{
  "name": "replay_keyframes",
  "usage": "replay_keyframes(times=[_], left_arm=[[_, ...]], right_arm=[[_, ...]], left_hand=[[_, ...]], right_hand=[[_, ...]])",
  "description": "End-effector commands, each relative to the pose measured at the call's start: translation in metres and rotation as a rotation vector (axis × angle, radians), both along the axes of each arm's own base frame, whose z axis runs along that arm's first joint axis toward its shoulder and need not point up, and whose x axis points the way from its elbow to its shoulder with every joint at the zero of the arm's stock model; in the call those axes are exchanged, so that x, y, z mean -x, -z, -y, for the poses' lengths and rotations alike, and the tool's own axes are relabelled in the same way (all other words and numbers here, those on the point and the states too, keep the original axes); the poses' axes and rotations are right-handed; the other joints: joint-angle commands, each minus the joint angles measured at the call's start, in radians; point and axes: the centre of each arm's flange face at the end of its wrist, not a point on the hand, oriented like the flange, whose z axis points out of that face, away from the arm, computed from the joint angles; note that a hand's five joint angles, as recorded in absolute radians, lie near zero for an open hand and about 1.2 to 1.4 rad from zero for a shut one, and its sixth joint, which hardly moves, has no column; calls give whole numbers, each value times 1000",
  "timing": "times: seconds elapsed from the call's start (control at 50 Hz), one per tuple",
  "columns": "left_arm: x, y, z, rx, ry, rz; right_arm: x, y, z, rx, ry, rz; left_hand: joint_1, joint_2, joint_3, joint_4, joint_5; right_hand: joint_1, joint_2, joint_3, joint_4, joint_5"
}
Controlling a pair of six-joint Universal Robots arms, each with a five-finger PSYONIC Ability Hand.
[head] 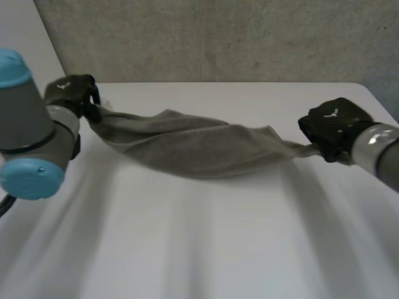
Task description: Fold the towel.
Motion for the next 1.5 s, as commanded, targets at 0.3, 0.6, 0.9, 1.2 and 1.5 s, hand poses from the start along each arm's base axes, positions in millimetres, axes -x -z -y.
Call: replay_keyframes(times=[0.3,0.6,0.9,1.2,1.5], left_arm=[[-11,25,-26,-103,10,40],[-2,27,-19,-90,27,38],[2,32,-19,-99,39,39],[5,38,-22,-111,49,44],[6,41,-20,-119,50,46]], right_arm=[[34,-10,-40,-130,-161,-183],[-28,29,28,-213,-135,145],[-98,117,93,-240,-135,420],[-117,158,109,-285,-125,446],[-117,153,104,-310,-123,437]], left_hand=[[-74,-124,-155,-132,-286],[-74,-124,-155,-132,-286],[-74,-124,-155,-132,-286],[-74,-124,-155,-132,-286],[-74,-124,-155,-132,-286]], right_hand=[[-1156,-1138,-1171,-1168,-1158],[-1156,-1138,-1171,-1168,-1158],[-984,-967,-999,-996,-986],[-750,-732,-764,-761,-751],[66,84,51,54,64]])
